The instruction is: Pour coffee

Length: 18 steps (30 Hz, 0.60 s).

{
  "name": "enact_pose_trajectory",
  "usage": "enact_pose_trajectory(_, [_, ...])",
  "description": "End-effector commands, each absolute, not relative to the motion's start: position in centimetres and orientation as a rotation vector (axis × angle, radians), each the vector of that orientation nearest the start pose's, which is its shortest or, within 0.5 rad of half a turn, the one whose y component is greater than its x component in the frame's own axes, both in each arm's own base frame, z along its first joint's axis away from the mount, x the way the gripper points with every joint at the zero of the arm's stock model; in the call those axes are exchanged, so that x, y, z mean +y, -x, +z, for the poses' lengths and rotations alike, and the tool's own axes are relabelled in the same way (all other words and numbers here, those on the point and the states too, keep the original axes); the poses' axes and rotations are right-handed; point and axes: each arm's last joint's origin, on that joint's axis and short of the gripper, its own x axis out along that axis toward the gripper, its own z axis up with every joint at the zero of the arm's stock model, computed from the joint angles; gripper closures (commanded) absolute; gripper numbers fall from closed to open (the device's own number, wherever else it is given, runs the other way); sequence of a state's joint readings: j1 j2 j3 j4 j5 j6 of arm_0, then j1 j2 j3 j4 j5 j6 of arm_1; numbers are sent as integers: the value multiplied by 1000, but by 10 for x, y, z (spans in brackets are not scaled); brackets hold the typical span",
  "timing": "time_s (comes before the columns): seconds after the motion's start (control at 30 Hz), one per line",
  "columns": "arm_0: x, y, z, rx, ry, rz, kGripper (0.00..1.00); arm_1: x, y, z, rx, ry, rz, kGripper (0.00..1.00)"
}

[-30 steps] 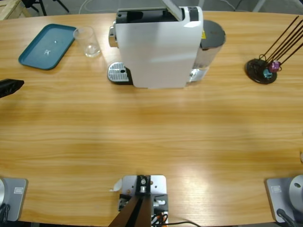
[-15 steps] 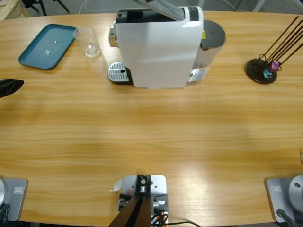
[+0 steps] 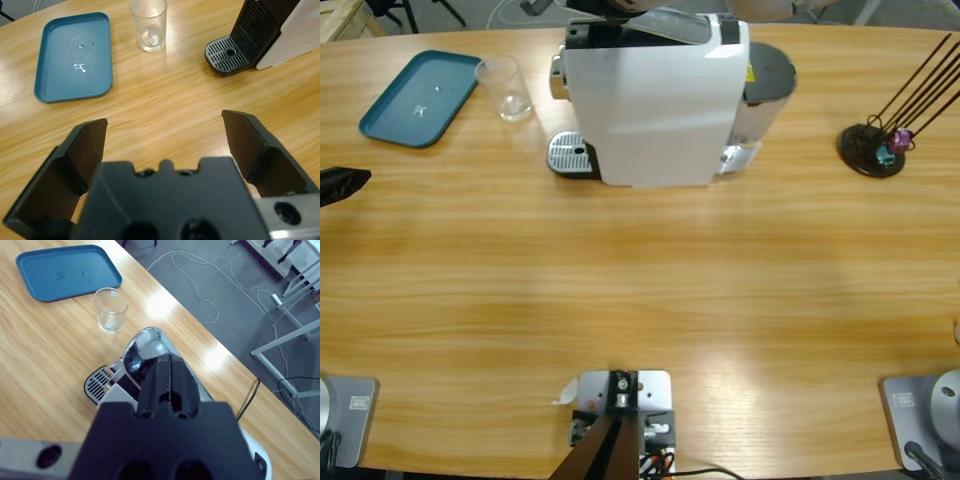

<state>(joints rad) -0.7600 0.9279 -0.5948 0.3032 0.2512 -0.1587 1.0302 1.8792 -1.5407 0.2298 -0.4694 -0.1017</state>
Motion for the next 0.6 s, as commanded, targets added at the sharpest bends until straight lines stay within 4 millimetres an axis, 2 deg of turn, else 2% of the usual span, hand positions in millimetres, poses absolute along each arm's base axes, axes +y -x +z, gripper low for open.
enact_pose_trajectory(0.03, [-68, -87, 284, 636, -194, -457, 9, 372, -254, 273, 567, 600, 582, 1000])
enact_pose_trajectory(0.3, [-68, -87, 284, 637, -195, -459, 13, 377, -256, 257, 594, 591, 588, 1000])
enact_pose_trajectory(0.6, [-68, -87, 283, 639, -193, -461, 13, 371, -253, 233, 631, 581, 577, 1000])
